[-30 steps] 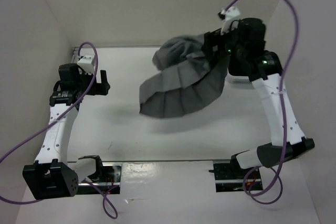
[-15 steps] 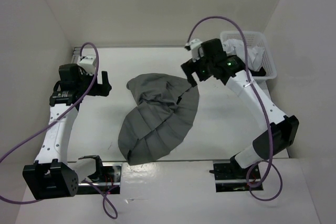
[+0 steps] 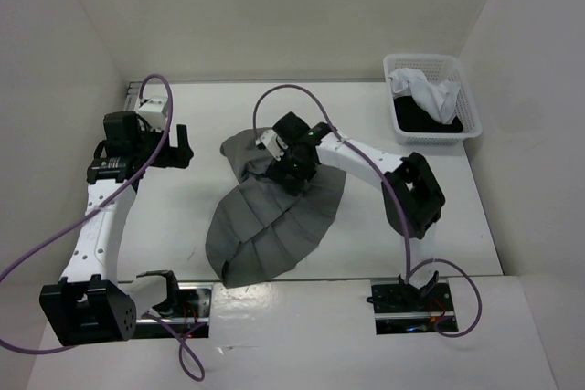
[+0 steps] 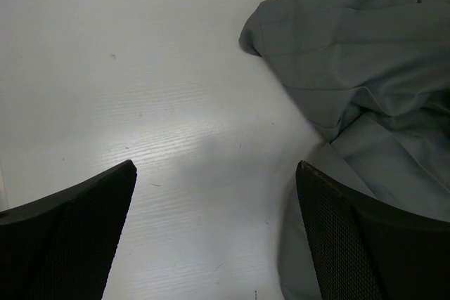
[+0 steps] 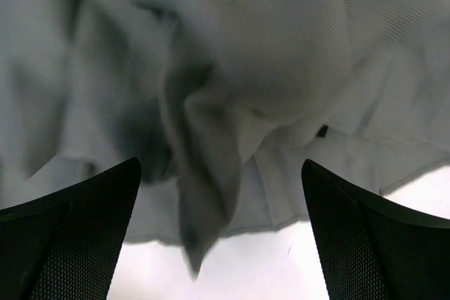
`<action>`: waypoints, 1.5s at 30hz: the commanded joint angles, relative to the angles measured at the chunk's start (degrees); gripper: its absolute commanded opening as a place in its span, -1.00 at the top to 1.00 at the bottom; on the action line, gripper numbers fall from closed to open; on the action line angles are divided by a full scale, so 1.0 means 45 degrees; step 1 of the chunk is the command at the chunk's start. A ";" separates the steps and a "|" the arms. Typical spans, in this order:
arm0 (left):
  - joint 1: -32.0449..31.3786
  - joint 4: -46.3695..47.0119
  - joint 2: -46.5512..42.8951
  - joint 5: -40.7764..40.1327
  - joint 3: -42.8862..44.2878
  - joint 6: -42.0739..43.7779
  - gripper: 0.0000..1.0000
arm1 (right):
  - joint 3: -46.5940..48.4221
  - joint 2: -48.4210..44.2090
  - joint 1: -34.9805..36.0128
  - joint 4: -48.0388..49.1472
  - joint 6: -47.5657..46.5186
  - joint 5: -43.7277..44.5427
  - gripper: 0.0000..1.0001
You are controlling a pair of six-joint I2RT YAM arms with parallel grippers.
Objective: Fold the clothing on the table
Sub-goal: Move the skirt to the center of the board, then flatten the skirt out
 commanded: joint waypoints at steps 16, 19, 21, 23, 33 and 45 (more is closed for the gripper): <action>0.0030 0.0179 -0.0103 -0.0225 0.0156 0.0113 -1.00 | 0.4846 -0.1108 0.0345 -0.0642 -0.0157 -0.1719 1.00; 0.0030 0.0179 -0.0103 -0.0108 0.0156 0.0112 -1.00 | 0.6236 -0.3179 0.0345 -0.1677 -0.0528 -0.3595 1.00; 0.0030 0.0179 -0.0103 -0.0108 0.0156 0.0112 -1.00 | 0.7132 -0.3986 0.0345 -0.2420 -0.0822 -0.4337 1.00; 0.0030 0.0179 -0.0103 -0.0108 0.0156 0.0112 -1.00 | 0.7138 -0.5138 -0.0782 -0.2421 -0.0959 -0.5195 1.00; 0.0030 0.0179 -0.0103 0.0282 0.0156 0.0229 -1.00 | -0.1747 -0.8522 -0.4383 0.1627 -0.0879 -0.3075 1.00; 0.0030 0.0179 0.0014 0.0575 0.0156 0.0229 -1.00 | -0.4051 -0.7056 -0.3893 0.0644 -0.1389 0.4835 0.79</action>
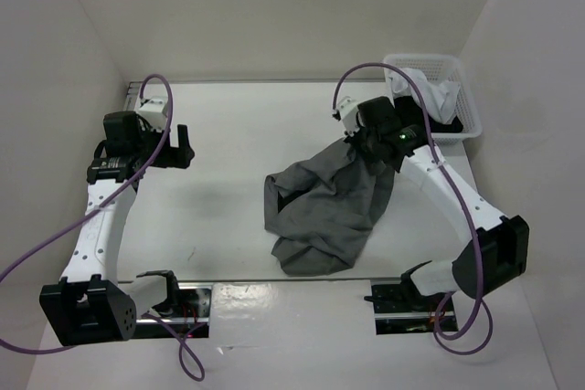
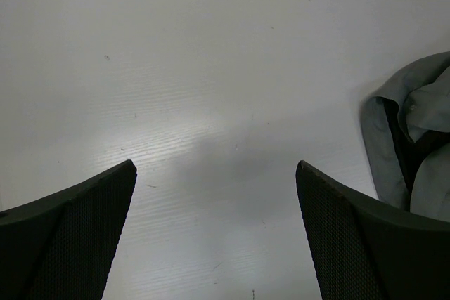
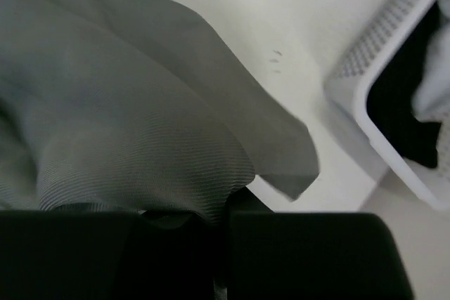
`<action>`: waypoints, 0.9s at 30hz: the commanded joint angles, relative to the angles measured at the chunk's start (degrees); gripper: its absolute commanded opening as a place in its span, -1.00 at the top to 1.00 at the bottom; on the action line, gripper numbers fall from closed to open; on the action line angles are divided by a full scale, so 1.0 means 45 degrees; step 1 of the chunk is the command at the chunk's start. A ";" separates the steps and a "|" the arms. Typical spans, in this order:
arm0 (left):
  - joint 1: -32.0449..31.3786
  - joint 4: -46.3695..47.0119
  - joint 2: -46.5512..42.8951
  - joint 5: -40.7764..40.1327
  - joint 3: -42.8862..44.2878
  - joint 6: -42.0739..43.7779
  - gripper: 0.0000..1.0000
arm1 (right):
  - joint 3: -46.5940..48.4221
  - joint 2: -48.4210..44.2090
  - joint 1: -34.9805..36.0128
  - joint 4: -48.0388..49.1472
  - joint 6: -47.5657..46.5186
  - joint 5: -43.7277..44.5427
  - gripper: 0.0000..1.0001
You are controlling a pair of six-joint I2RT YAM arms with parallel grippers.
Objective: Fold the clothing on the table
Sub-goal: Flatten the skirt out
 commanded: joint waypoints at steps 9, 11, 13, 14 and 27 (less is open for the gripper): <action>0.0030 0.0072 0.0131 0.0391 0.0156 0.0346 -1.00 | -0.2745 0.0842 -0.0487 0.0695 0.0131 0.6681 0.08; 0.0030 0.0072 0.0131 0.0391 0.0156 0.0346 -1.00 | -0.2920 0.0842 -0.0487 0.0695 0.0367 0.7346 -0.46; 0.0030 0.0072 0.0247 0.0274 0.0156 0.0346 -1.00 | -0.2591 0.0589 -0.0487 0.0695 0.0814 0.8071 -0.86; 0.0030 0.0072 0.0249 0.0274 0.0156 0.0346 -1.00 | -0.2260 0.0588 -0.0487 0.0463 0.0971 0.8072 -0.90; 0.0030 -0.0046 0.0717 0.0039 0.0273 0.0346 -1.00 | 0.0128 0.1365 0.3965 0.0242 0.0036 0.0748 -0.97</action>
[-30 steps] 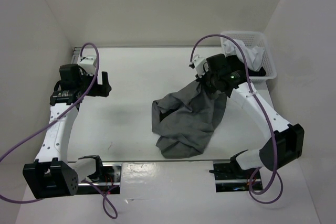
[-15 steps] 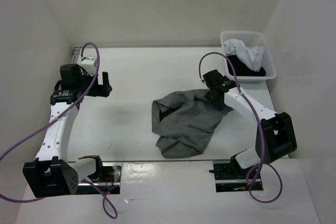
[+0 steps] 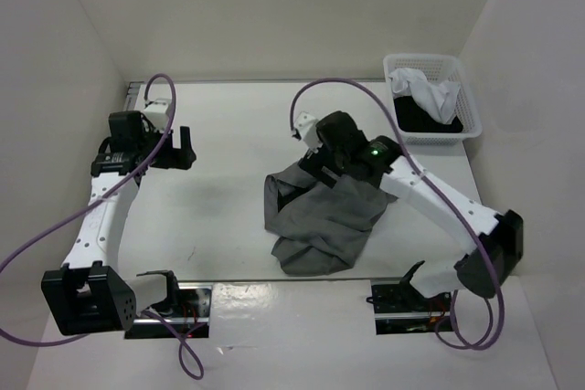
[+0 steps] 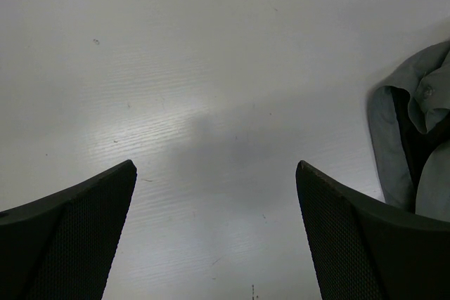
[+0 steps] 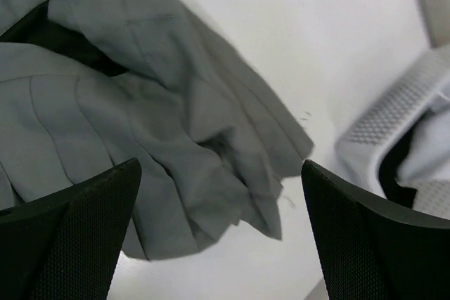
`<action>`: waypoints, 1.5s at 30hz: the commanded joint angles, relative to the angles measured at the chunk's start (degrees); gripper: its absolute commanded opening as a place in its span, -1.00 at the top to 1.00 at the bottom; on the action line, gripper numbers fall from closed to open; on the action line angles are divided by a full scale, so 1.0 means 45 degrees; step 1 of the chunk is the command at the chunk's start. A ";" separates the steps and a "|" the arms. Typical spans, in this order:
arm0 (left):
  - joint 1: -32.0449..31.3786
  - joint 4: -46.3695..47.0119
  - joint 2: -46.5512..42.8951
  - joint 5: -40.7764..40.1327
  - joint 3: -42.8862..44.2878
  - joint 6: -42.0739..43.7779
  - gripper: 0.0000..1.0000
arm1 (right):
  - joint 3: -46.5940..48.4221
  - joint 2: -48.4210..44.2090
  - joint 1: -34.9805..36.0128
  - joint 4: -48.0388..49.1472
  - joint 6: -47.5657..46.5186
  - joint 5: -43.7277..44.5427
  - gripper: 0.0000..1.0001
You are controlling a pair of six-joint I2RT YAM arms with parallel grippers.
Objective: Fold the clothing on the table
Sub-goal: Flatten the skirt out
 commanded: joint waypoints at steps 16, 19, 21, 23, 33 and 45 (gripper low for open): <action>0.0030 0.0090 0.0291 -0.0249 0.0273 0.0297 -1.00 | -0.0080 0.6538 0.0855 0.3168 -0.0510 -0.1971 -0.97; 0.0030 0.0090 0.0291 -0.0249 0.0273 0.0297 -1.00 | 0.0056 0.7143 0.0857 0.3287 -0.0510 -0.1971 -0.56; 0.0030 -0.0026 0.0291 -0.0249 0.0273 0.0297 -1.00 | 0.0406 0.7729 0.0857 0.3113 -0.0218 -0.1971 0.39; 0.0030 -0.0027 0.0291 -0.0249 0.0273 0.0297 -1.00 | 0.0758 0.7866 0.0974 0.2800 0.0036 -0.1971 1.00; 0.0030 -0.0027 0.0174 -0.0249 0.0273 0.0297 -1.00 | 0.6497 0.4296 0.0974 -0.1650 -0.0626 -0.7823 1.00; 0.0030 -0.0027 0.0290 0.0669 0.0273 0.0532 -1.00 | 0.2599 -0.0062 -0.4651 0.2916 0.1932 -1.1447 1.00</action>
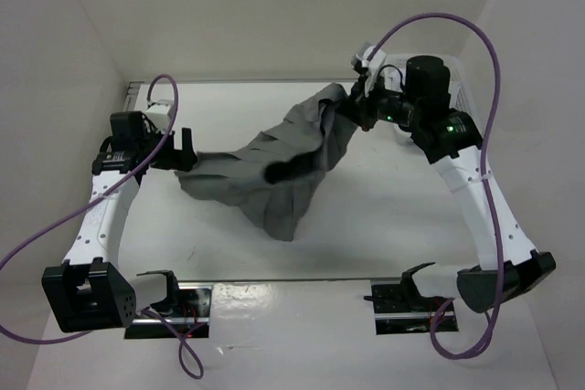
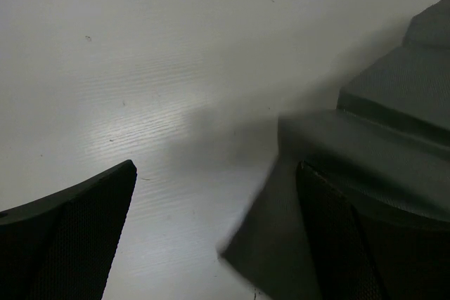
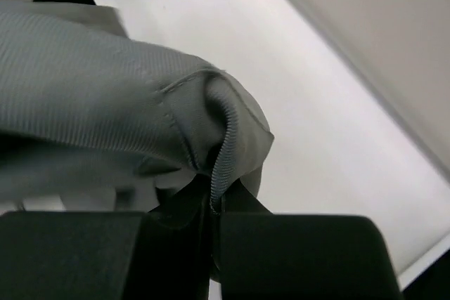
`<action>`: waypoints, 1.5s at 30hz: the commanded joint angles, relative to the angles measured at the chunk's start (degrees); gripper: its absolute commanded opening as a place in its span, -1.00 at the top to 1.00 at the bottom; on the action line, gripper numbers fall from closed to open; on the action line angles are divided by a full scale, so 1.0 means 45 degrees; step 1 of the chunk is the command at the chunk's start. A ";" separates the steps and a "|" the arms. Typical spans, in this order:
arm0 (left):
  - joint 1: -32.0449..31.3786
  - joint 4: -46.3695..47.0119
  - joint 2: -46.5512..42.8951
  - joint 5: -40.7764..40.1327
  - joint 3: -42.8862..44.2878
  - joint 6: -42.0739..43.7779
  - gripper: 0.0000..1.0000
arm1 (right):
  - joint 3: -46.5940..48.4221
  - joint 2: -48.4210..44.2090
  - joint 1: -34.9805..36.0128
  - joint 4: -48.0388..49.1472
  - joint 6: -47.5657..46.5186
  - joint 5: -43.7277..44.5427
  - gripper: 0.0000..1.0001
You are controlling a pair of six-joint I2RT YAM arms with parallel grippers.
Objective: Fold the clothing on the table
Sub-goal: Flatten the skirt out
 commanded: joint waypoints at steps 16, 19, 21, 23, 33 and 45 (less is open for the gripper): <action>0.0030 0.0002 -0.0463 0.2055 0.0268 0.0908 -1.00 | -0.1681 0.3084 0.1075 0.0897 0.1305 0.2676 1.00; 0.0030 -0.0115 -0.0581 0.2486 0.0268 0.1044 -1.00 | -0.0979 0.3591 0.1873 0.0606 0.1307 0.3417 1.00; 0.0030 -0.0115 -0.0717 0.2758 0.0152 0.1046 -1.00 | -0.0315 0.3981 0.2441 0.0274 0.1307 0.4195 1.00; 0.0030 -0.0115 -0.0834 0.2760 0.0151 0.1163 -1.00 | 0.0560 0.4761 0.3414 -0.0019 0.1307 0.4842 1.00; 0.0030 -0.0115 -0.1382 0.3832 0.0034 0.1417 -1.00 | 0.3280 0.7049 0.4749 -0.0900 0.1560 0.6427 1.00; -0.3538 0.0703 -0.3101 0.5927 -0.1353 0.3797 -1.00 | 0.5017 0.7284 0.4749 -0.1562 0.2576 0.3520 1.00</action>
